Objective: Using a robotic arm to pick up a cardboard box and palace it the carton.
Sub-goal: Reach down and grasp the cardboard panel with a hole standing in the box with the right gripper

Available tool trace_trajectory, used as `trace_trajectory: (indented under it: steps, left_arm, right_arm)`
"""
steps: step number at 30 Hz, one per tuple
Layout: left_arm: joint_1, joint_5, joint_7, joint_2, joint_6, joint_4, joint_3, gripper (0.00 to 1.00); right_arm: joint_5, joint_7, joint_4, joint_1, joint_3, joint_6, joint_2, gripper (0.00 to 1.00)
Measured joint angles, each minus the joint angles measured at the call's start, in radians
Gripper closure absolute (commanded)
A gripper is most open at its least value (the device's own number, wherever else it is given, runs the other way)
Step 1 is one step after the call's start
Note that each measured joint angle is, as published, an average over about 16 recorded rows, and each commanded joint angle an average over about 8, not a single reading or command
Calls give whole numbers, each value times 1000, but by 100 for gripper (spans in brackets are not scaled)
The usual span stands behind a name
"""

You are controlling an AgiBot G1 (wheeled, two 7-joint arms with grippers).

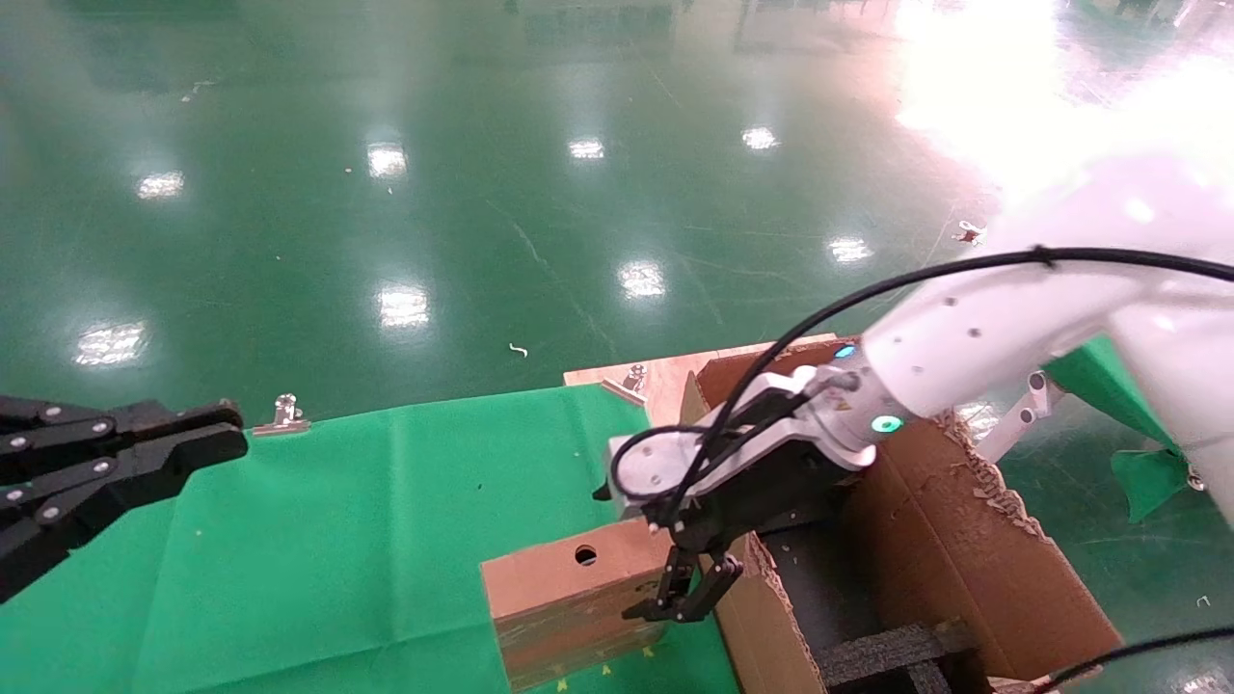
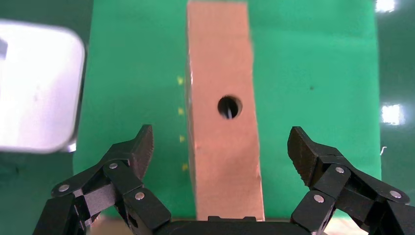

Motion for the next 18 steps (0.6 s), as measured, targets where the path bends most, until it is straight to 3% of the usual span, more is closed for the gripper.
trace_trajectory:
  steps: [7, 12, 14, 18]
  left_arm:
    - [0, 0, 0, 0, 0, 0, 0, 2]
    - [0, 0, 0, 0, 0, 0, 0, 0]
    - [0, 0, 0, 0, 0, 0, 0, 0]
    - [0, 0, 0, 0, 0, 0, 0, 0]
  right_arm:
    - [-54, -44, -57, 58, -101, 5, -63, 0]
    - [-69, -70, -94, 81, -146, 11, -94, 0]
    - [-71, -77, -108, 88, -157, 13, -102, 18]
    - [-73, -88, -126, 95, -172, 17, -114, 68]
